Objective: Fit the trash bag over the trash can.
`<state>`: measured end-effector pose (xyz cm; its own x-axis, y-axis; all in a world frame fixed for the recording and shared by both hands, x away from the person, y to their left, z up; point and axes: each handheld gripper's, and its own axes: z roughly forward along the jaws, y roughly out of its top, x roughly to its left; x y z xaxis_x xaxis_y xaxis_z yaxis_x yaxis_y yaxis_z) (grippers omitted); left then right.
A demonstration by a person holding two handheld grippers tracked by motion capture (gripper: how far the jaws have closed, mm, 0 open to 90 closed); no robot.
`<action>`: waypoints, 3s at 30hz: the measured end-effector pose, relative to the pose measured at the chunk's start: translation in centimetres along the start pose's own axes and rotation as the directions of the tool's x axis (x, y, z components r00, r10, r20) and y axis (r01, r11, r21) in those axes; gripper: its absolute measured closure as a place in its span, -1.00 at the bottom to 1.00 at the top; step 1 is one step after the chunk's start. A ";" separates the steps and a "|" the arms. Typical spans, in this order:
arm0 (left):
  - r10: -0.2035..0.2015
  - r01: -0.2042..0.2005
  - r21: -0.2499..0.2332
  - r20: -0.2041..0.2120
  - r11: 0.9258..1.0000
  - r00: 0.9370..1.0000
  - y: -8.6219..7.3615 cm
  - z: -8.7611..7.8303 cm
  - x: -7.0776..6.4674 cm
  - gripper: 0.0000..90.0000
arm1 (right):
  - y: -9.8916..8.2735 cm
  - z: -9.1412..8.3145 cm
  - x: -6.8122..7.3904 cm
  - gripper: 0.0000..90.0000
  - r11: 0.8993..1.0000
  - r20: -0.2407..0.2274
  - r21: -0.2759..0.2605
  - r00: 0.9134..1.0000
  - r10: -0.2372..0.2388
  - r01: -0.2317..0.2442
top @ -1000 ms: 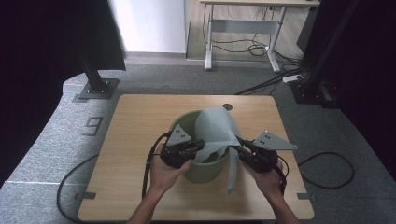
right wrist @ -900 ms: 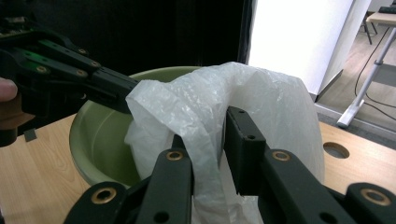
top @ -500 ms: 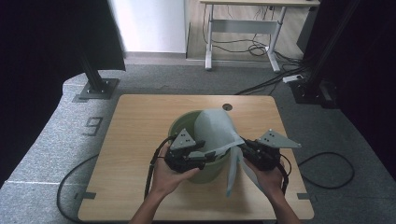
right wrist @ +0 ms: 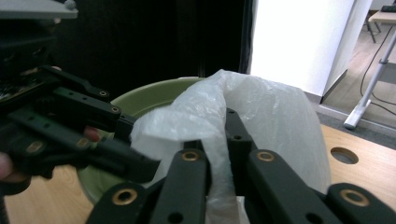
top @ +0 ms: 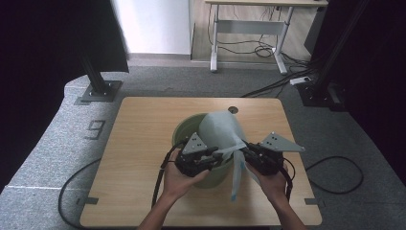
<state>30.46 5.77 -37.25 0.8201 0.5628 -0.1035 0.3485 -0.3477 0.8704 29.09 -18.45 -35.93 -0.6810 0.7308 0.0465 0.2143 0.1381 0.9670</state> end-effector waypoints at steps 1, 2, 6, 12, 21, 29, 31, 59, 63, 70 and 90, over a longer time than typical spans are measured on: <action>-0.005 0.005 -0.001 0.001 1.000 1.000 0.0 -0.1 0.2 0.85 | -0.1 0.0 0.0 0.77 1.000 -0.003 0.004 1.000 0.001 -0.001; -0.005 0.005 -0.001 0.001 1.000 1.000 0.0 -0.1 0.2 0.92 | -0.1 0.0 0.0 0.77 1.000 -0.003 0.004 1.000 0.001 -0.001; -0.034 0.033 -0.032 -0.017 0.999 0.999 0.0 -1.0 1.3 0.99 | -1.1 -0.4 0.4 -0.04 1.000 -0.006 0.002 1.000 0.008 -0.008; -0.078 0.074 -0.058 -0.055 0.996 0.995 -0.2 -1.9 2.7 1.00 | -4.1 -2.2 1.2 -0.39 0.999 0.018 -0.017 0.999 0.038 -0.038; -0.095 0.089 -0.075 -0.066 0.993 0.993 0.0 -3.0 3.6 1.00 | -10.4 -2.0 1.6 -0.60 0.996 0.086 -0.013 0.993 0.086 -0.085; -0.084 0.079 -0.069 -0.072 0.994 0.994 0.1 -3.5 3.9 1.00 | -12.6 1.0 1.4 -0.33 0.995 0.187 0.030 0.978 0.089 -0.096; -0.084 0.079 -0.071 -0.073 0.994 0.994 -0.1 -3.7 4.0 1.00 | -12.7 1.0 1.3 0.08 0.996 0.213 0.012 0.974 0.081 -0.085; -0.035 0.027 -0.056 -0.134 0.998 0.990 0.2 -6.1 3.7 -0.15 | -1.9 -1.4 0.7 0.93 0.974 0.217 -0.045 0.954 -0.209 0.223; -0.035 0.030 -0.055 -0.093 0.998 0.995 1.0 -5.9 2.7 -0.31 | -1.7 -0.9 1.0 0.93 0.971 0.225 -0.018 0.948 -0.227 0.237; -0.002 -0.002 -0.037 -0.102 0.999 0.995 1.5 -4.3 1.6 -0.12 | -1.6 -1.4 0.5 0.93 0.975 0.242 -0.023 0.948 -0.208 0.220; -0.054 0.061 0.029 -0.217 0.998 0.975 -1.9 -6.1 6.0 0.99 | -5.4 -5.0 3.6 0.25 0.954 -0.002 -0.213 0.976 -0.216 0.211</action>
<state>31.93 14.34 -36.54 0.6823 0.7298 -0.0432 0.4110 -0.3342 0.8482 21.96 -19.86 -39.72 -0.7125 0.6825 -0.1630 -0.0884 0.1431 0.9857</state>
